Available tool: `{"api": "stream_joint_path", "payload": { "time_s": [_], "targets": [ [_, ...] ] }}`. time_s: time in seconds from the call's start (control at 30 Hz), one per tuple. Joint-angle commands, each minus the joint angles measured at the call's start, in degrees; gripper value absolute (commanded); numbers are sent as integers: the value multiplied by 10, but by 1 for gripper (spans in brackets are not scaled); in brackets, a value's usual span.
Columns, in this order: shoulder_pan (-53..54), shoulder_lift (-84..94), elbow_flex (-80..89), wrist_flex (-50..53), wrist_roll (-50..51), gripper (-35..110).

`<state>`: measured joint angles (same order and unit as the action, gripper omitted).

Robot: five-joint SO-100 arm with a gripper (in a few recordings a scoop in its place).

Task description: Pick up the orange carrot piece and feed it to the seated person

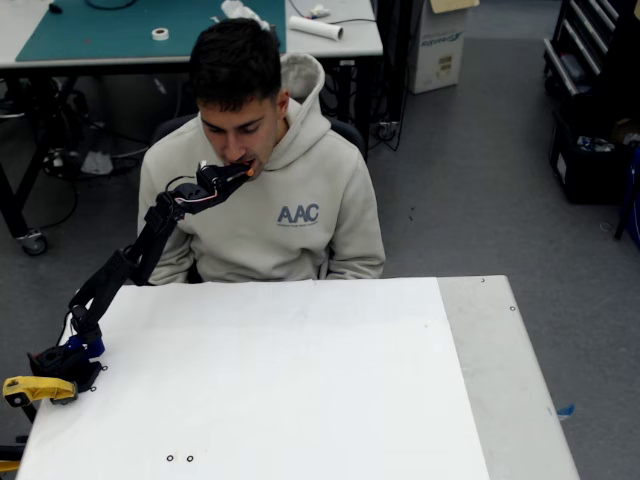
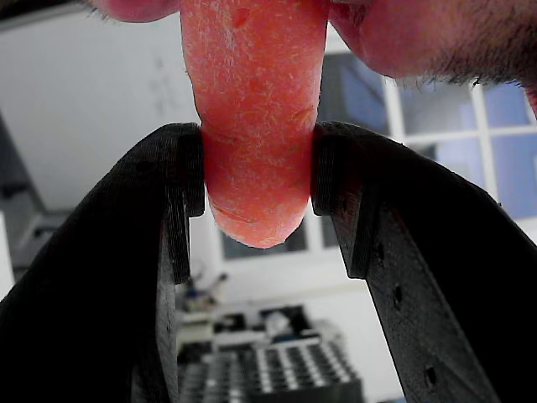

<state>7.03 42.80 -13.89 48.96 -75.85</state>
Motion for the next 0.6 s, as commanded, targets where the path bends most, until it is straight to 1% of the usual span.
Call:
{"api": "stream_joint_path", "payload": {
  "time_s": [0.0,0.47,0.57],
  "targets": [
    [2,84,-52,-5,-3,-2],
    [0,84,-52,-4,-6,-2],
    [2,84,-52,0,-6,0]
  ]
}}
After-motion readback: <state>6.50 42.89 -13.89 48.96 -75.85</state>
